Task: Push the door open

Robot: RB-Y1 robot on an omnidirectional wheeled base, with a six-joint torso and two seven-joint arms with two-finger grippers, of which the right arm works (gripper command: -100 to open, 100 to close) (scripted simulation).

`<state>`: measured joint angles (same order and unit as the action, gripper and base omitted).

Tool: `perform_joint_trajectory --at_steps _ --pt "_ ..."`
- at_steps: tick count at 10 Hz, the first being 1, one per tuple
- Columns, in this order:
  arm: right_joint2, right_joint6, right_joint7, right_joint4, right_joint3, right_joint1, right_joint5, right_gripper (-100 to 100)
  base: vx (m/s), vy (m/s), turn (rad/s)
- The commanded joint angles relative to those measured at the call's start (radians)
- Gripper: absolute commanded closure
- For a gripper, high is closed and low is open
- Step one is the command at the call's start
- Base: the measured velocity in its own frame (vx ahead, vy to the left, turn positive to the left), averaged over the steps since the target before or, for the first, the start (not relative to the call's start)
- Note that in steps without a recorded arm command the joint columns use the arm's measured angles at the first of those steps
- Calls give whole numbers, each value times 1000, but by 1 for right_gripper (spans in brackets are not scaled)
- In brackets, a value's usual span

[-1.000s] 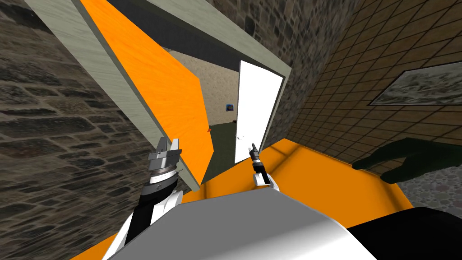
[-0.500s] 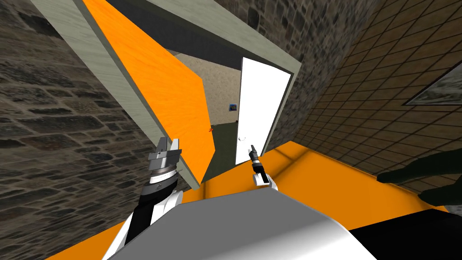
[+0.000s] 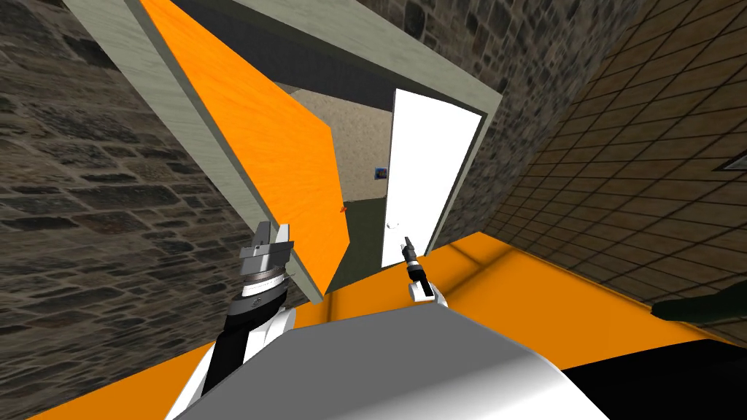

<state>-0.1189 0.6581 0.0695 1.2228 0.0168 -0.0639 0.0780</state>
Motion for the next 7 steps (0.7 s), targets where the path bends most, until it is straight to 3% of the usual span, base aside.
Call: perform_joint_trajectory --at_steps 1,7 --pt "-7 18 5 -50 2 23 1 -100 22 -103 167" --pt "-14 46 10 -175 5 62 2 -100 25 -80 95"
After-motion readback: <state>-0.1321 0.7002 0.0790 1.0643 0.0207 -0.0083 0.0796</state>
